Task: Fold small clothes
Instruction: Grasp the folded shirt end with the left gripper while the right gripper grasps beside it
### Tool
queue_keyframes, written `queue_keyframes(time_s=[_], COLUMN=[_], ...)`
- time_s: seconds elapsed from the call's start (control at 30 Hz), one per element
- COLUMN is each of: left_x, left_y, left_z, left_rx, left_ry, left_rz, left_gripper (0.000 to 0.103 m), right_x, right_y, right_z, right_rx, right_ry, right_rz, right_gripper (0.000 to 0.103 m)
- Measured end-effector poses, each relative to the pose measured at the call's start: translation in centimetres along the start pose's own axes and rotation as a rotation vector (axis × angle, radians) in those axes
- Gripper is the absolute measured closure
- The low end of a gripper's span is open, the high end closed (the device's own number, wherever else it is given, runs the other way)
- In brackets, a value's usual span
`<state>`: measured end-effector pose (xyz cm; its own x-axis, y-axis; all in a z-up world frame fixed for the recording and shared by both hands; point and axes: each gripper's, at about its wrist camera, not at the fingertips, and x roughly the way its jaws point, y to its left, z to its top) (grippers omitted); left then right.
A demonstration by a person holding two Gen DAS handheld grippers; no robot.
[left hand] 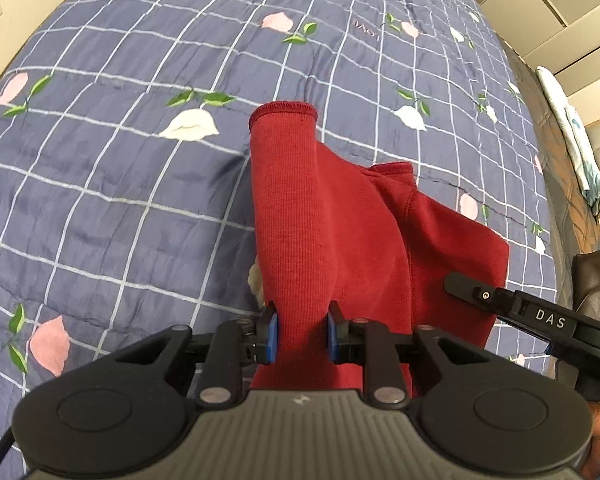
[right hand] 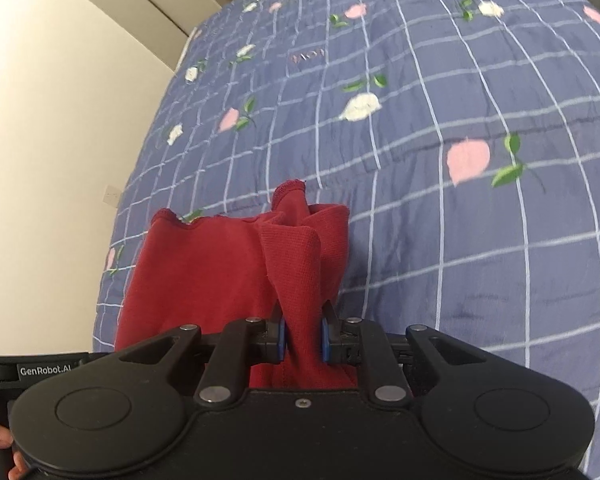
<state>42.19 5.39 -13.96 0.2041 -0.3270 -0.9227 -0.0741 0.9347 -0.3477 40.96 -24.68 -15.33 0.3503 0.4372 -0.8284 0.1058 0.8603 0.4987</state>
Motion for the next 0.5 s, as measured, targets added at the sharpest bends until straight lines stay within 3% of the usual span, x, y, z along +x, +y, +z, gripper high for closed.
queue_keyframes(time_s=[0.5], left_x=[1.4], left_y=[1.3], left_z=[0.3], left_rx=[-0.035], left_ry=[0.041], left_rz=[0.021], left_gripper=[0.072], right_x=[1.0], right_y=[-0.7], right_z=[0.1], right_rx=[0.045], right_ry=[0.005], right_rz=[-0.058], right_gripper=[0.080])
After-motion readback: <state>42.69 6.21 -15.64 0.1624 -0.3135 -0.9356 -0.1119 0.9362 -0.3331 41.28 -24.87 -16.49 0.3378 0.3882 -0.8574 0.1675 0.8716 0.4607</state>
